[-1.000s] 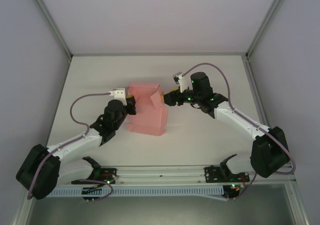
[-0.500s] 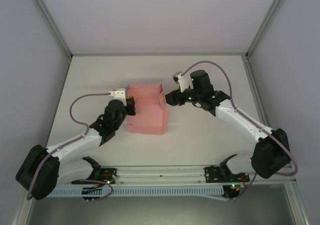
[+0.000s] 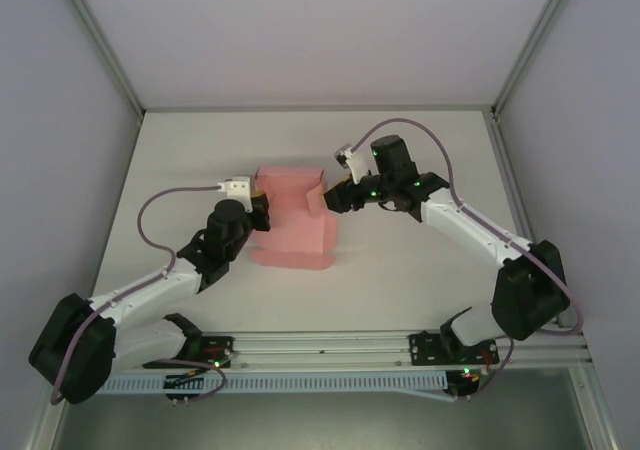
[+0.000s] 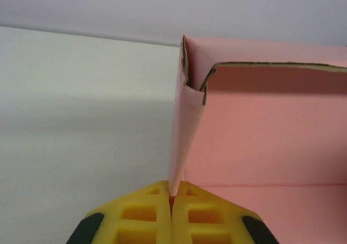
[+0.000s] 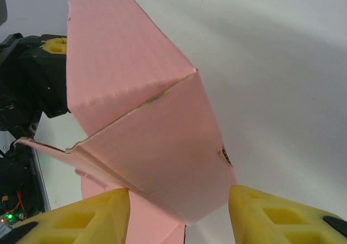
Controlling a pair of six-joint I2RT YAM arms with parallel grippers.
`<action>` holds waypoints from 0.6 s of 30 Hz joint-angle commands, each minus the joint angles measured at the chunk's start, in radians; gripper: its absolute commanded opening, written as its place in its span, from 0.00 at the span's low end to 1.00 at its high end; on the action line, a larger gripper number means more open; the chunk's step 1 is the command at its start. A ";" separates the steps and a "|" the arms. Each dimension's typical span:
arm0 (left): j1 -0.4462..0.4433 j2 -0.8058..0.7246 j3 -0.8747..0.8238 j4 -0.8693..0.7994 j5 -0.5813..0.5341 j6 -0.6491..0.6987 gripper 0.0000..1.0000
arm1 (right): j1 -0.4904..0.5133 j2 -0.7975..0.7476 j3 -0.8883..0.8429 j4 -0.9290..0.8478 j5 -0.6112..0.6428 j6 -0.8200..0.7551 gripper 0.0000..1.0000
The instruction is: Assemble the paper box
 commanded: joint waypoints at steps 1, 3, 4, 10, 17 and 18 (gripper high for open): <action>0.002 0.015 0.041 0.023 0.026 0.001 0.00 | 0.017 0.020 0.033 0.084 -0.033 0.013 0.51; 0.000 0.021 0.045 0.021 0.032 -0.001 0.00 | 0.033 0.031 0.038 0.087 -0.003 0.004 0.56; 0.001 0.022 0.046 0.023 0.033 -0.003 0.00 | 0.039 0.032 0.041 0.085 0.033 0.005 0.58; -0.001 0.019 0.052 0.024 0.041 -0.003 0.00 | 0.086 0.054 0.052 0.081 0.300 0.031 0.55; 0.001 0.047 0.058 0.066 0.056 -0.031 0.00 | 0.198 0.085 0.013 0.201 0.822 0.052 0.33; 0.000 0.067 0.065 0.079 0.053 -0.041 0.00 | 0.209 0.091 0.001 0.234 0.884 0.070 0.22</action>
